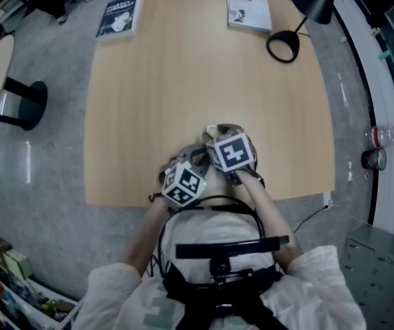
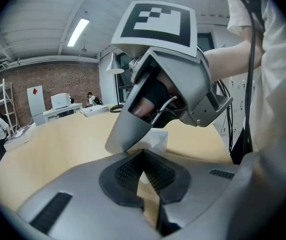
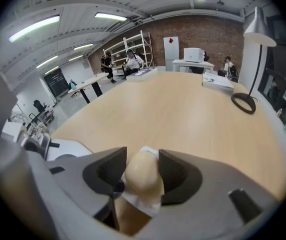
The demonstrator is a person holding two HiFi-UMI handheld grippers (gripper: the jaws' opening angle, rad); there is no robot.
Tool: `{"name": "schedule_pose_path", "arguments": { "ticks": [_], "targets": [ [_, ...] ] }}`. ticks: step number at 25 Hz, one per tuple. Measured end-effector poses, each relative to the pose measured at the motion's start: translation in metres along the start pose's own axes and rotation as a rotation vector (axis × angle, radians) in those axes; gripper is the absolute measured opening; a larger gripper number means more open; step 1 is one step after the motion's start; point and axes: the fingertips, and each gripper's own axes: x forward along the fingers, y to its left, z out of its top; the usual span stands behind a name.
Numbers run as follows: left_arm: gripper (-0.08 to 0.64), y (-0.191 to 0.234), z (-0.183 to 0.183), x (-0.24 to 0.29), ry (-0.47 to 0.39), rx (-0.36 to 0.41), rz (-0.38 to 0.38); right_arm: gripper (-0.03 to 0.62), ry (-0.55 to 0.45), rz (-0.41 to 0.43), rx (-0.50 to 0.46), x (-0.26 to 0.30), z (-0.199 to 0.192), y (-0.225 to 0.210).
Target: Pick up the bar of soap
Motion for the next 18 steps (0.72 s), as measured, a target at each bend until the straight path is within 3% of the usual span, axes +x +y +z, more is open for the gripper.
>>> {"name": "schedule_pose_path", "arguments": {
  "ticks": [5, 18],
  "targets": [
    [0.005, 0.0009, -0.0012, -0.0004, 0.004, 0.002, 0.005, 0.193, 0.025, -0.027, -0.033, 0.0083, 0.0002, -0.004],
    [0.005, 0.0023, -0.0016, 0.0013, 0.034, -0.009, 0.037, 0.169, -0.006, 0.018, -0.036, 0.0018, 0.0, -0.0082]
  ]
}}
